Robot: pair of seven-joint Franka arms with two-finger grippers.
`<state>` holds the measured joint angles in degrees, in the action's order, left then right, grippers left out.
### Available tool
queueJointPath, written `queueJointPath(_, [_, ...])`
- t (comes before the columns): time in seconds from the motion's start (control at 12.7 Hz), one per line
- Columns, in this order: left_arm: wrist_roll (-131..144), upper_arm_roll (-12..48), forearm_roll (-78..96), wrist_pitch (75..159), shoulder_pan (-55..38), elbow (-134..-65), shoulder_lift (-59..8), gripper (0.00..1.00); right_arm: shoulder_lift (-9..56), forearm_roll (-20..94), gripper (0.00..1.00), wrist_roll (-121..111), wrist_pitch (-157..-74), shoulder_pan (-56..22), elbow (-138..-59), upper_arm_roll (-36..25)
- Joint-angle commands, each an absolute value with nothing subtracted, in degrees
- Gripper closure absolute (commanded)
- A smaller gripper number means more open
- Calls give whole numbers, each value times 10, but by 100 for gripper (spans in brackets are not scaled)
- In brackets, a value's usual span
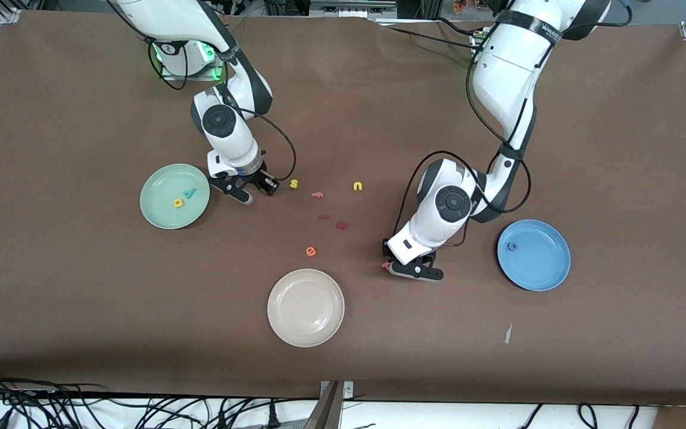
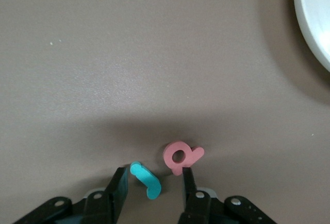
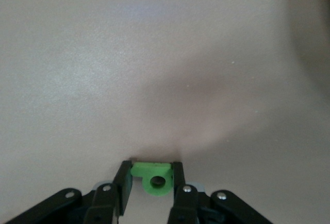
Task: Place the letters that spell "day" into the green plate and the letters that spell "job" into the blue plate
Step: 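Carry the green d to the green plate and open the right gripper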
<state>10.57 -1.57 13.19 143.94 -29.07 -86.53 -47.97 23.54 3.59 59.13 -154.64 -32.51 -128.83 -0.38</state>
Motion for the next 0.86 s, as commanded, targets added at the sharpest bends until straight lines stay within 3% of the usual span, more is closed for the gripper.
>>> queueJointPath(0.0, [101, -27, 142, 1442, -301, -855, -490, 47, 201, 33, 81, 552, -1425, -330, -1246, -30])
queueJointPath(0.47, [96, -35, 142, 1437, -298, -862, -482, 46, 161, 34, 80, 231, -1282, -327, -1255, -192])
queueJointPath(0.55, [95, -35, 141, 1437, -297, -863, -483, 46, 170, 36, 51, 197, -1281, -324, -1257, -202])
queueJointPath(0.63, [95, -35, 141, 1437, -297, -863, -483, 46, 170, 38, 1, 189, -1277, -324, -1253, -203])
queueJointPath(0.79, [95, -35, 142, 1437, -298, -863, -483, 46, 163, 38, 0, 183, -1274, -324, -1242, -203])
